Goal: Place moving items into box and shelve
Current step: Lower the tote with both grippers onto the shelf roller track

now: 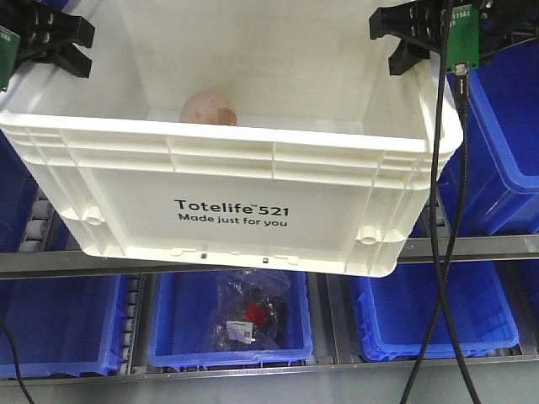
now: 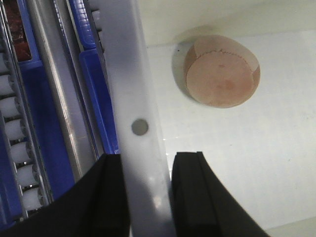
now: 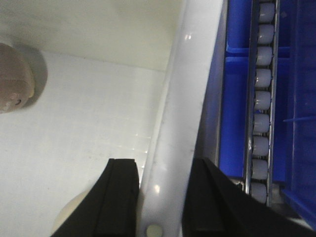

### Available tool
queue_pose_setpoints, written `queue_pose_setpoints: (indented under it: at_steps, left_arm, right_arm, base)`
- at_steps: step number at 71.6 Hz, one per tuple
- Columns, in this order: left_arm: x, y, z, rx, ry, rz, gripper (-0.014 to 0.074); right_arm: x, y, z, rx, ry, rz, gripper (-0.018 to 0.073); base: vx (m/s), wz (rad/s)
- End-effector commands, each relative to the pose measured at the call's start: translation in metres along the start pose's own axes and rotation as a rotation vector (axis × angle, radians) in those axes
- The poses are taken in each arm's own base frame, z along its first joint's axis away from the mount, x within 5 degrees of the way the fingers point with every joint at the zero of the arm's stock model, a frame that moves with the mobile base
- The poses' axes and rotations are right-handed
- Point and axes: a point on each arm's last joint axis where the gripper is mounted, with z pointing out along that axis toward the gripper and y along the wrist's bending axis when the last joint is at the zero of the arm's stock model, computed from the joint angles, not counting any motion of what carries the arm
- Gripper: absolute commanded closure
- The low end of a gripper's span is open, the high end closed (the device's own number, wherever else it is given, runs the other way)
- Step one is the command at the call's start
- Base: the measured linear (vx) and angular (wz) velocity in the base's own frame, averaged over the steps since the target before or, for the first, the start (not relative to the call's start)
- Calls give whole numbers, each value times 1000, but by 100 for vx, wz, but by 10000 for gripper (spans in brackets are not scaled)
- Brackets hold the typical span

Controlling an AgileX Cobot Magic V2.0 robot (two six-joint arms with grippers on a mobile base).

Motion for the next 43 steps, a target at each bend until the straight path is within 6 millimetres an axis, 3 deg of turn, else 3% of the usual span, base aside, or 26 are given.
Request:
queue_pose_setpoints:
  at_steps: [1,25,43]
  left_arm:
    - [-15,-20,-23,125,-178,-23,613]
    - [-19,-16,-5,122,-160,-34,613]
    - [-23,-16,-5,116,-202,-36,613]
  right_arm:
    - [-18,15,-37,-113,-254,-12,571]
    - [-22,14,-37,-99,-309,-56,570]
    - [-20,10,-21,-77,-343,-62,568]
  base:
    - [0,0]
    - [0,0]
    - [0,0]
